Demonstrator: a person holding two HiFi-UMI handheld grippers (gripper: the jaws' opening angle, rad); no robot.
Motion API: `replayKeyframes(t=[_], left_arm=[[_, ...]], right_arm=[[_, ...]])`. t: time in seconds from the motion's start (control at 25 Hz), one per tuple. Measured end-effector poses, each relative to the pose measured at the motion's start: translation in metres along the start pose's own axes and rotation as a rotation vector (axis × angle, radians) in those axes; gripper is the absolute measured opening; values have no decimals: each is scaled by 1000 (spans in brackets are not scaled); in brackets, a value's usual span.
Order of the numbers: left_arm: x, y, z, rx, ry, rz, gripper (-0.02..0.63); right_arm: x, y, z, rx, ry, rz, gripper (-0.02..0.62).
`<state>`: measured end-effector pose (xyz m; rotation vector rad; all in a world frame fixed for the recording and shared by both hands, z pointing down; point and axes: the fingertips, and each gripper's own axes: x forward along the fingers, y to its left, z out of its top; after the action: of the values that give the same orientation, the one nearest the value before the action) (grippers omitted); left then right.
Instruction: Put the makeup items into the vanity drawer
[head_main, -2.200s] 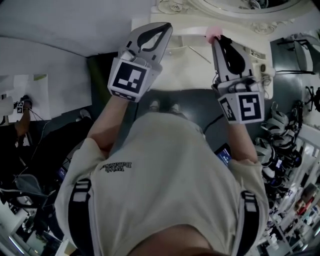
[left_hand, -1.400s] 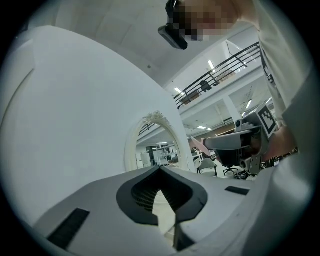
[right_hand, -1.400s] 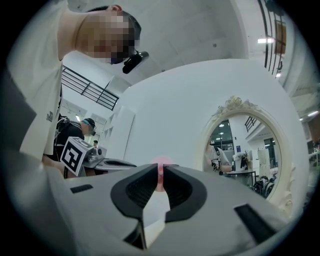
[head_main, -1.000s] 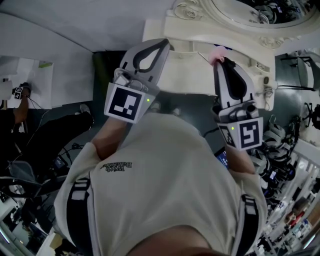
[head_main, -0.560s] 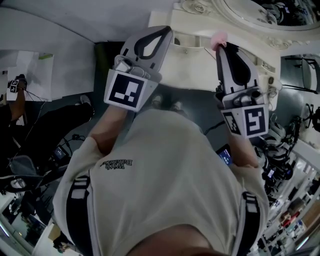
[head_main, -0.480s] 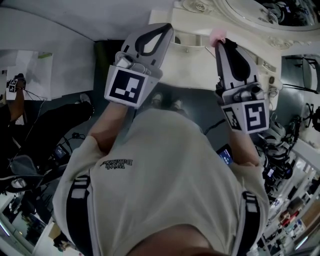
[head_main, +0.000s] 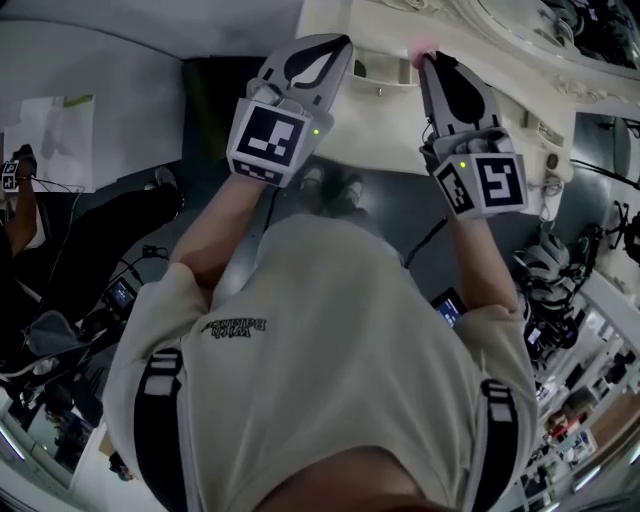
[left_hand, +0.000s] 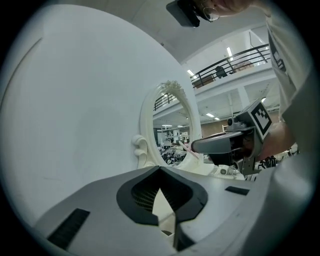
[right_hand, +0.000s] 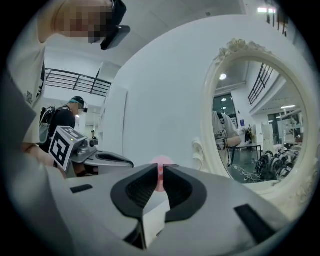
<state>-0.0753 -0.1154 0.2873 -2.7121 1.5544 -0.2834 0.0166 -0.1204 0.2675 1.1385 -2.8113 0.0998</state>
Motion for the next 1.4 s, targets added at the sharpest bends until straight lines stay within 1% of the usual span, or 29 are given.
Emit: replayKeyframes(t=[0.12, 0.28, 0.44, 0.64, 0.72, 1.08, 1.24, 1.4], left_arm=[[18, 9, -25, -17, 50, -3, 14], [45, 23, -65, -71, 93, -5, 14], [70, 21, -103, -71, 164, -26, 14], [103, 36, -169, -109, 251, -52, 14], [109, 36, -188, -120, 281, -60, 14], [120, 26, -240, -157, 393, -100, 14], [119, 23, -254, -168, 425, -111, 14], [117, 19, -262, -179, 444, -118, 14]], right_arm=[[21, -12, -22, 2, 46, -7, 37], [52, -29, -67, 12, 128, -8, 37], [70, -39, -105, 21, 202, -8, 37], [107, -46, -164, 37, 295, 0, 37], [113, -47, -184, 36, 330, 1, 37], [118, -53, -245, 47, 471, 2, 38], [120, -48, -262, 47, 523, 22, 38], [117, -46, -276, 40, 576, 19, 40]])
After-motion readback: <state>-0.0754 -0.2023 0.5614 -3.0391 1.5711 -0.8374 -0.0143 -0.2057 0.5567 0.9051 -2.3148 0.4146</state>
